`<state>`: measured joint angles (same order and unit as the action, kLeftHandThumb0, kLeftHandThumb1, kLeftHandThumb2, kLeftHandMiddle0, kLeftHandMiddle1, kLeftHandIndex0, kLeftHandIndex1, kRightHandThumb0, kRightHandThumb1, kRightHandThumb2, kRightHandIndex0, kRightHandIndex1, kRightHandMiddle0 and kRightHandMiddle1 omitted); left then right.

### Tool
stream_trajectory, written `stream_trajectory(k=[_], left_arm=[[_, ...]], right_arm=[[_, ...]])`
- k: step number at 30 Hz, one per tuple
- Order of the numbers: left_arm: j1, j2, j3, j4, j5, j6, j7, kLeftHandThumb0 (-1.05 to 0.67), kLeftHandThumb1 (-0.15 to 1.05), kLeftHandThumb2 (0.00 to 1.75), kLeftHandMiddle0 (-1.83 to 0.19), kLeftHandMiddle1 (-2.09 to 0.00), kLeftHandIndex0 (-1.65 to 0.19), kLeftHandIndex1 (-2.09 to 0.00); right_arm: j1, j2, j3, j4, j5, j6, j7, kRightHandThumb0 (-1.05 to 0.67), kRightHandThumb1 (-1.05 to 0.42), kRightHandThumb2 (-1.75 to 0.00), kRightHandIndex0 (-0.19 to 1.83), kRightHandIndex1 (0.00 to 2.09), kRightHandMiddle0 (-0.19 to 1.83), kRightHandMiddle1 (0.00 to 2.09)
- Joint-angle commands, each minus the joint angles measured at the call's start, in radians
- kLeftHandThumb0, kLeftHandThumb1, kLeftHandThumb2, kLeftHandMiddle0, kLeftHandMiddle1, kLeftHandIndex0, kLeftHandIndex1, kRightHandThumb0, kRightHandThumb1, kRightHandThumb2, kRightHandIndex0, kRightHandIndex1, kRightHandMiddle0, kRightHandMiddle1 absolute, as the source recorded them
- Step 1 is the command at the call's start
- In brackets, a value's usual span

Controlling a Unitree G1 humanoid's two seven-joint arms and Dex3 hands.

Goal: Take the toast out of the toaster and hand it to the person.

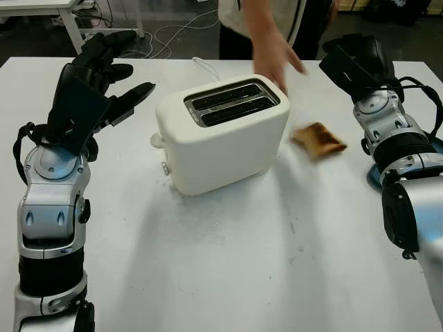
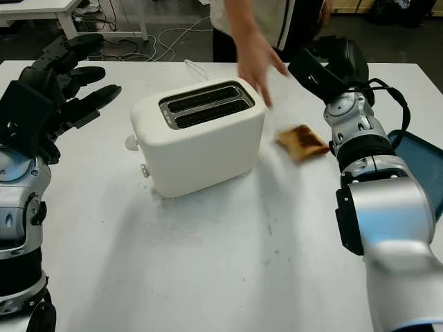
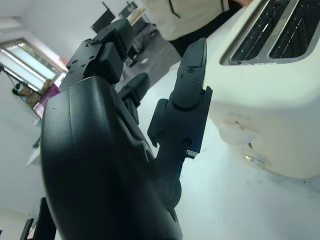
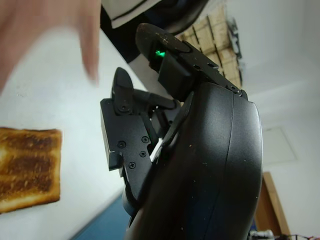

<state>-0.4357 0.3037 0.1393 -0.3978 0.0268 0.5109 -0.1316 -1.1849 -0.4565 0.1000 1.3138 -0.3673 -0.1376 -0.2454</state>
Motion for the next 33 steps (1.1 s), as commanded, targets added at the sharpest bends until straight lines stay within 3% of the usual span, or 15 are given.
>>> stream_trajectory(k=[1,8,10,12,13,15,20,21,22,24,25,28,33], left_arm=[[0.010,0.005,0.001,0.003,-0.002,-0.008,0.001,-0.31,0.92,0.05,-0.06,-0.90,-0.28,-0.41],[0.010,0.008,0.002,0.004,-0.001,-0.010,0.000,-0.31,0.92,0.05,-0.06,-0.90,-0.28,-0.41],[0.011,0.008,0.001,0.004,0.001,-0.011,0.000,-0.30,0.92,0.05,-0.06,-0.90,-0.28,-0.41],[0.010,0.008,0.002,0.001,0.000,-0.002,0.001,-0.30,0.92,0.05,-0.06,-0.90,-0.28,-0.41],[0.011,0.008,0.002,0.001,-0.001,-0.001,0.000,-0.30,0.92,0.05,-0.06,-0.90,-0.28,-0.41],[0.012,0.006,0.004,0.002,-0.003,-0.005,0.001,-0.30,0.92,0.05,-0.06,-0.90,-0.28,-0.40],[0.013,0.002,0.009,0.004,-0.009,-0.005,0.001,-0.30,0.92,0.05,-0.06,-0.89,-0.28,-0.40],[0.014,0.000,0.011,0.003,-0.011,-0.005,0.002,-0.30,0.92,0.05,-0.06,-0.89,-0.28,-0.40],[0.018,-0.001,0.014,0.004,-0.015,-0.008,0.001,-0.29,0.92,0.05,-0.06,-0.90,-0.28,-0.40],[0.031,-0.004,0.026,0.003,-0.024,-0.015,0.000,-0.28,0.92,0.05,-0.06,-0.90,-0.28,-0.40],[0.039,-0.004,0.032,0.003,-0.028,-0.020,0.000,-0.28,0.92,0.06,-0.06,-0.90,-0.28,-0.40],[0.068,-0.026,0.064,-0.011,-0.065,-0.015,0.011,-0.29,0.92,0.05,-0.06,-0.90,-0.28,-0.40],[0.131,-0.062,0.100,-0.088,-0.108,0.040,0.034,-0.26,0.92,0.13,0.00,-0.85,-0.23,-0.36]], right_arm=[[-0.005,-0.010,0.003,-0.010,0.000,-0.030,-0.001,-0.07,-0.92,-0.31,0.49,1.12,0.89,0.03],[-0.006,-0.008,-0.007,-0.007,0.009,-0.030,0.005,-0.08,-0.92,-0.31,0.56,1.28,0.96,0.04],[-0.005,-0.009,0.000,-0.008,0.000,-0.029,0.000,-0.10,-0.92,-0.31,0.58,0.94,0.83,0.01],[-0.007,-0.007,-0.003,-0.008,0.003,-0.020,0.000,-0.12,-0.92,-0.31,0.64,0.85,0.81,0.02],[-0.008,-0.005,-0.011,-0.007,0.012,-0.018,0.004,-0.11,-0.92,-0.31,0.63,0.96,0.84,0.02],[-0.007,-0.003,-0.017,-0.007,0.018,-0.019,0.005,-0.08,-0.92,-0.30,0.52,1.45,0.96,0.07],[-0.002,-0.001,-0.025,-0.010,0.026,-0.025,0.014,-0.04,-0.92,-0.32,0.43,1.69,0.99,0.10],[0.003,-0.003,-0.022,-0.011,0.023,-0.037,0.017,-0.04,-0.92,-0.32,0.42,1.66,0.97,0.09],[0.009,-0.003,-0.021,-0.012,0.023,-0.047,0.020,-0.03,-0.92,-0.32,0.49,1.70,1.02,0.18],[0.033,0.000,-0.036,-0.019,0.042,-0.084,0.029,-0.03,-0.92,-0.32,0.65,1.73,0.68,1.14],[0.046,0.004,-0.042,-0.025,0.049,-0.103,0.028,-0.09,-0.92,-0.32,0.74,1.74,0.57,1.50],[0.106,0.019,-0.066,-0.074,0.087,-0.152,0.052,-0.22,-0.92,-0.34,0.81,1.74,0.55,1.71],[0.305,0.037,-0.112,-0.277,0.175,-0.327,0.128,-0.35,-0.92,-0.39,0.85,1.75,0.65,1.72]])
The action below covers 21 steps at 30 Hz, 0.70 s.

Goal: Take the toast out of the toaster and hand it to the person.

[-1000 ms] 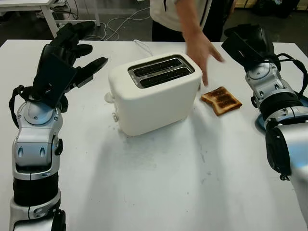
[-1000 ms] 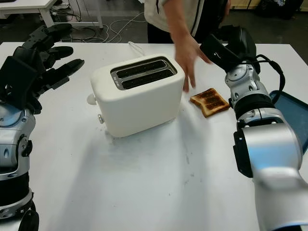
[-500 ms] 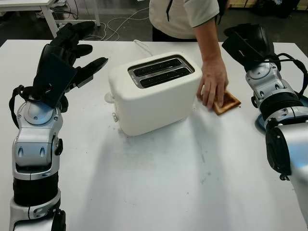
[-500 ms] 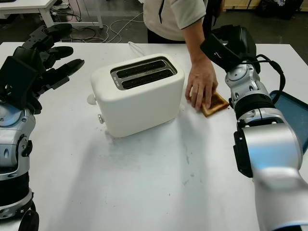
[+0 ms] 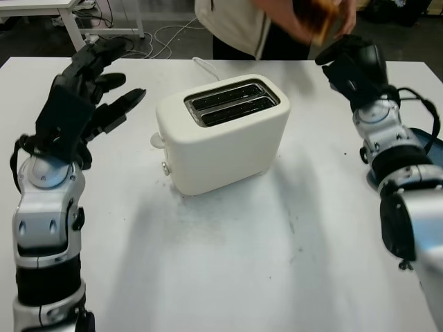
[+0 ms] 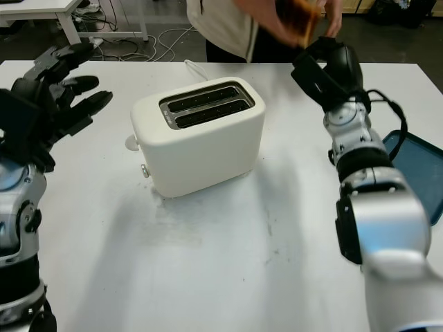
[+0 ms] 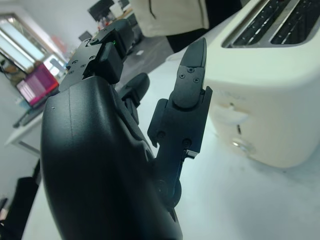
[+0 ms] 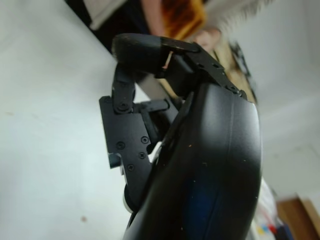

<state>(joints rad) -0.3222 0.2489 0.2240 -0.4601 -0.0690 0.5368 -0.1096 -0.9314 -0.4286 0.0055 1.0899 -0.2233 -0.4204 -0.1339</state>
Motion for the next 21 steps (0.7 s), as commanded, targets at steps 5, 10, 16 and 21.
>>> stream_trajectory(k=[5,10,16,21], left_arm=[[0.098,-0.075,0.033,-0.109,-0.037,0.045,0.070,-0.33,0.91,0.10,-0.06,-0.73,-0.27,-0.29],[0.217,-0.141,0.012,-0.204,-0.037,0.021,0.109,-0.36,0.92,0.16,-0.13,-0.51,-0.28,-0.15],[0.339,-0.180,-0.064,-0.214,0.032,-0.051,0.159,-0.33,0.92,0.25,-0.19,-0.46,-0.31,-0.11],[0.436,-0.226,-0.111,-0.192,0.019,-0.131,0.153,-0.38,0.92,0.23,-0.25,-0.40,-0.35,-0.09]], right_arm=[[0.324,0.098,-0.101,-0.451,0.239,0.024,0.144,-0.30,-0.92,-0.48,0.79,1.70,0.65,1.41],[0.603,0.179,-0.108,-0.873,0.402,0.213,0.217,-0.35,-0.92,-0.56,0.58,1.09,0.50,0.68],[0.844,0.259,-0.050,-1.234,0.349,0.383,0.159,-0.37,-0.92,-0.61,0.54,0.41,0.53,0.11],[0.960,0.341,-0.049,-1.324,0.395,0.465,0.146,-0.39,-0.92,-0.56,0.46,0.21,0.46,0.01]])
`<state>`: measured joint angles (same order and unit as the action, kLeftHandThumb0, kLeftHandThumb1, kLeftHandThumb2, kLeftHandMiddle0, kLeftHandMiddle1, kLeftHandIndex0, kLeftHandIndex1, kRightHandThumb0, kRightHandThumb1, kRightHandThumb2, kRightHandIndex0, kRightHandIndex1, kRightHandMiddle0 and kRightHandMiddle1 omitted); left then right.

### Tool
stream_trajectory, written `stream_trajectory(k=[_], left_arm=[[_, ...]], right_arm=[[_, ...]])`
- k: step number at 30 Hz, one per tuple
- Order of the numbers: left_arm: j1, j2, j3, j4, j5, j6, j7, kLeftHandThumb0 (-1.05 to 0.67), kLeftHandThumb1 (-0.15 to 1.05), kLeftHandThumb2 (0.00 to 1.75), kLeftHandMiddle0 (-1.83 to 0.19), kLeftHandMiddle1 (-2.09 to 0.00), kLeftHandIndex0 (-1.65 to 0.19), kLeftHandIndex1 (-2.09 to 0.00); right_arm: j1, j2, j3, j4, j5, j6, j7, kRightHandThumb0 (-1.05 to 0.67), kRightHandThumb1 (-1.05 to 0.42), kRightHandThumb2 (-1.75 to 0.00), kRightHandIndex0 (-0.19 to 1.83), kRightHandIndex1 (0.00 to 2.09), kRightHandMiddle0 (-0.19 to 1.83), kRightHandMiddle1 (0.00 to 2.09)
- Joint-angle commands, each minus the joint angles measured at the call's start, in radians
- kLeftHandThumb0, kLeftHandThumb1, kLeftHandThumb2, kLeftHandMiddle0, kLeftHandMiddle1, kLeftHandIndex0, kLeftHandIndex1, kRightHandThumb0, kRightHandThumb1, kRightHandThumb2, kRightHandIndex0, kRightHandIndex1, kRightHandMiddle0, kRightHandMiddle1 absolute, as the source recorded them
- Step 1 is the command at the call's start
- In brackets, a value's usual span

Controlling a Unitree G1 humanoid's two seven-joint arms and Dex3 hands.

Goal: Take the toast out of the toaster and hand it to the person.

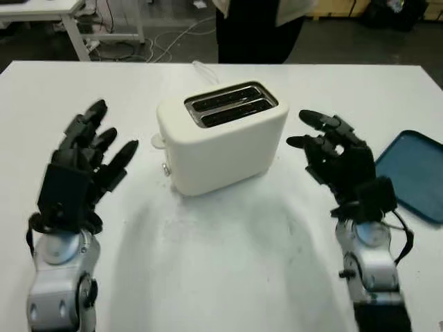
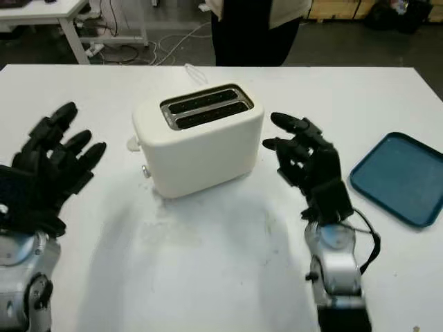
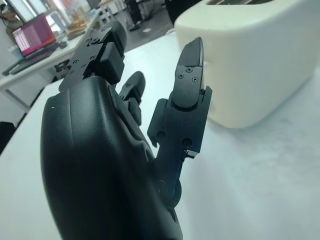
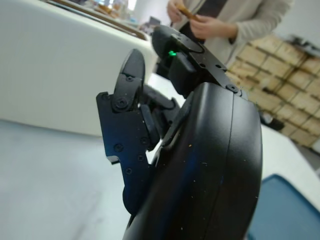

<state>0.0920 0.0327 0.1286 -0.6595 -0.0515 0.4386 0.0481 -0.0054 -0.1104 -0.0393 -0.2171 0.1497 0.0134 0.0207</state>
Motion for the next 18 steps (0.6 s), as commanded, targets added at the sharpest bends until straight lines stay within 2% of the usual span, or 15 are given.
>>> stream_trajectory(k=[1,5,10,18], left_arm=[[0.041,-0.020,-0.027,0.015,-0.009,-0.052,-0.011,-0.39,0.92,0.23,-0.26,-0.39,-0.35,-0.09],[0.102,-0.068,-0.075,0.054,-0.013,-0.130,-0.007,-0.41,0.92,0.26,-0.23,-0.35,-0.33,-0.07],[0.128,-0.110,-0.092,0.138,0.002,-0.233,0.021,-0.43,0.92,0.28,-0.24,-0.35,-0.33,-0.05],[0.123,-0.093,-0.100,0.175,0.016,-0.257,0.027,-0.44,0.92,0.30,-0.25,-0.36,-0.35,-0.05]], right_arm=[[0.061,0.039,0.001,-0.031,0.026,0.050,-0.015,-0.39,-0.92,-0.56,0.45,0.20,0.45,0.01],[0.147,0.083,0.050,-0.068,-0.011,0.118,-0.040,-0.41,-0.92,-0.54,0.39,0.12,0.38,0.00],[0.164,0.085,0.086,-0.039,-0.062,0.090,-0.030,-0.38,-0.92,-0.54,0.36,0.06,0.32,0.00],[0.161,0.103,0.085,-0.037,-0.083,0.099,-0.036,-0.42,-0.92,-0.54,0.38,0.05,0.33,0.01]])
